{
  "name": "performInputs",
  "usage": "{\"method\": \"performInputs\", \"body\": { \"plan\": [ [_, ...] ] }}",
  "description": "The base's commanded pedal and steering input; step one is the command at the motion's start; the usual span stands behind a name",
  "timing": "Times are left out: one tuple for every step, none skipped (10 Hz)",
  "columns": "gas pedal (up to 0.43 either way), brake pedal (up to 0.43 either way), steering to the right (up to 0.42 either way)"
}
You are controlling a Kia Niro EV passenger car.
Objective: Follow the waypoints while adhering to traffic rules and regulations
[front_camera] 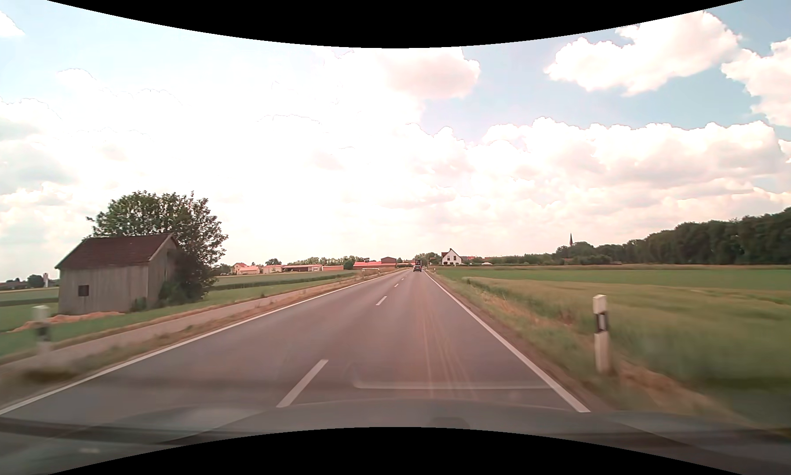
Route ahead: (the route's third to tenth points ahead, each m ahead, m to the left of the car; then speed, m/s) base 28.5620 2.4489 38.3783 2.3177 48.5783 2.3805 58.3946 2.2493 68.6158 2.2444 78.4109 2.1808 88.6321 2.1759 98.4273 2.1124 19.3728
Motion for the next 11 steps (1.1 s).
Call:
{"method": "performInputs", "body": {
  "plan": [
    [0.248,0.000,0.003],
    [0.248,0.000,0.001],
    [0.248,0.000,0.001],
    [0.248,0.000,0.000],
    [0.240,0.000,0.001],
    [0.240,0.000,0.000],
    [0.228,0.000,0.000],
    [0.220,0.000,-0.001],
    [0.197,0.000,-0.003],
    [0.197,0.000,-0.003],
    [0.197,0.000,-0.003]
  ]
}}
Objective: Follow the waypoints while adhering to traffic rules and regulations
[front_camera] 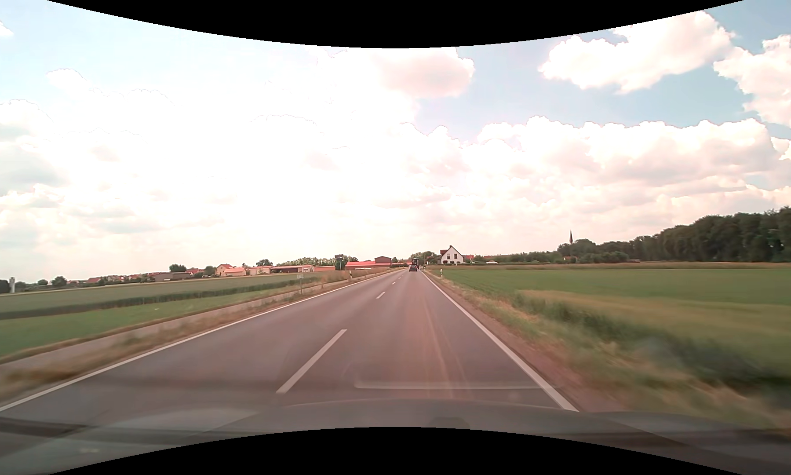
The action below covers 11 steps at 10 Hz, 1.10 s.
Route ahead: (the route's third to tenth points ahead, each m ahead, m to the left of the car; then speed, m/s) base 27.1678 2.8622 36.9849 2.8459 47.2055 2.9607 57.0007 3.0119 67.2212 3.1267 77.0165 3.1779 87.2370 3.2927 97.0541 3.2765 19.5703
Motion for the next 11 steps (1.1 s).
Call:
{"method": "performInputs", "body": {
  "plan": [
    [0.189,0.000,-0.003],
    [0.177,0.000,-0.003],
    [0.177,0.000,-0.003],
    [0.177,0.000,-0.003],
    [0.169,0.000,-0.003],
    [0.169,0.000,-0.003],
    [0.169,0.000,-0.003],
    [0.169,0.000,-0.003],
    [0.169,0.000,-0.003],
    [0.169,0.000,-0.003],
    [0.157,0.000,-0.003]
  ]
}}
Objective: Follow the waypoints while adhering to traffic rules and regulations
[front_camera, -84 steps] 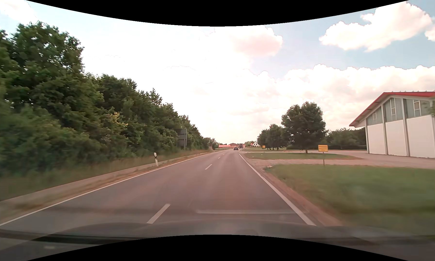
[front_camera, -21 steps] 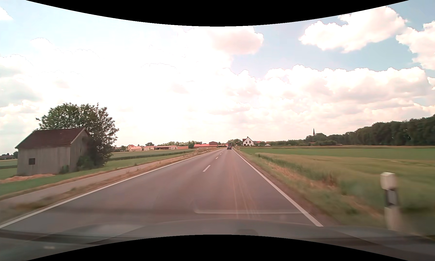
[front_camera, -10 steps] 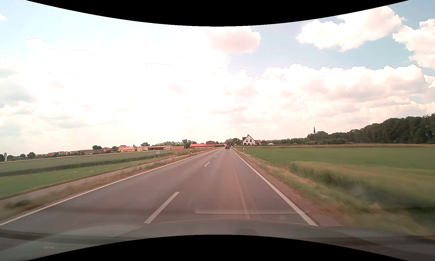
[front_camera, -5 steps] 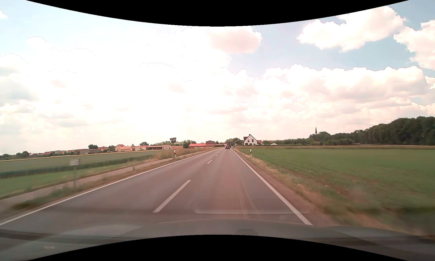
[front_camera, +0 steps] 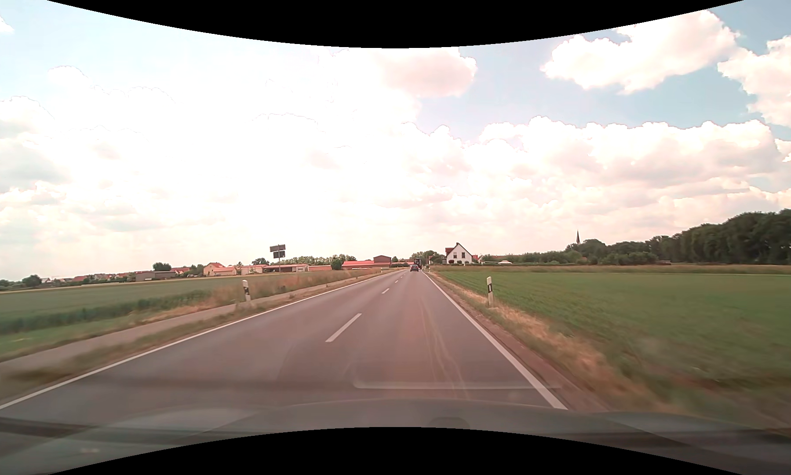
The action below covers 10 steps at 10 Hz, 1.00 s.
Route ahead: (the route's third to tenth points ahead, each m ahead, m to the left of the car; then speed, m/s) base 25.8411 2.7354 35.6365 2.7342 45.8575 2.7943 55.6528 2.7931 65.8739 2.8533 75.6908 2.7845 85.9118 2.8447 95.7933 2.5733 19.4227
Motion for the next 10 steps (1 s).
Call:
{"method": "performInputs", "body": {
  "plan": [
    [0.157,0.000,-0.003],
    [0.157,0.000,-0.003],
    [0.157,0.000,-0.003],
    [0.157,0.000,-0.003],
    [0.157,0.000,-0.002],
    [0.157,0.000,-0.002],
    [0.197,0.000,-0.002],
    [0.220,0.000,-0.002],
    [0.220,0.000,-0.002],
    [0.220,0.000,-0.002]
  ]
}}
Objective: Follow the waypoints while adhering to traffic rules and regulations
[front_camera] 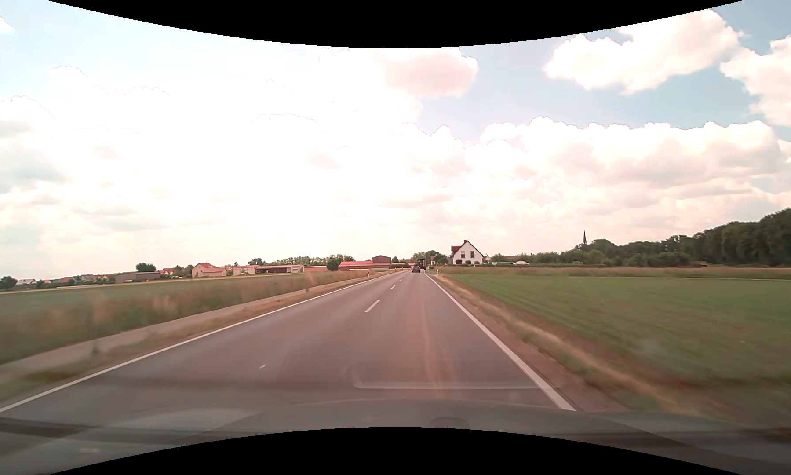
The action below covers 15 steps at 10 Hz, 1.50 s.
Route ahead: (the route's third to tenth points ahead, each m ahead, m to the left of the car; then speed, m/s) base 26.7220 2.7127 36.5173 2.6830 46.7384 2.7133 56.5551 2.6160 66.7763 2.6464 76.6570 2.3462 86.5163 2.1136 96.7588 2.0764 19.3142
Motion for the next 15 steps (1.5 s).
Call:
{"method": "performInputs", "body": {
  "plan": [
    [0.220,0.000,-0.002],
    [0.220,0.000,-0.002],
    [0.220,0.000,-0.002],
    [0.209,0.000,-0.002],
    [0.209,0.000,-0.001],
    [0.209,0.000,-0.001],
    [0.209,0.000,0.000],
    [0.209,0.000,0.000],
    [0.209,0.000,0.000],
    [0.209,0.000,0.000],
    [0.209,0.000,0.000],
    [0.197,0.000,0.000],
    [0.197,0.000,0.000],
    [0.197,0.000,0.000],
    [0.197,0.000,0.000]
  ]
}}
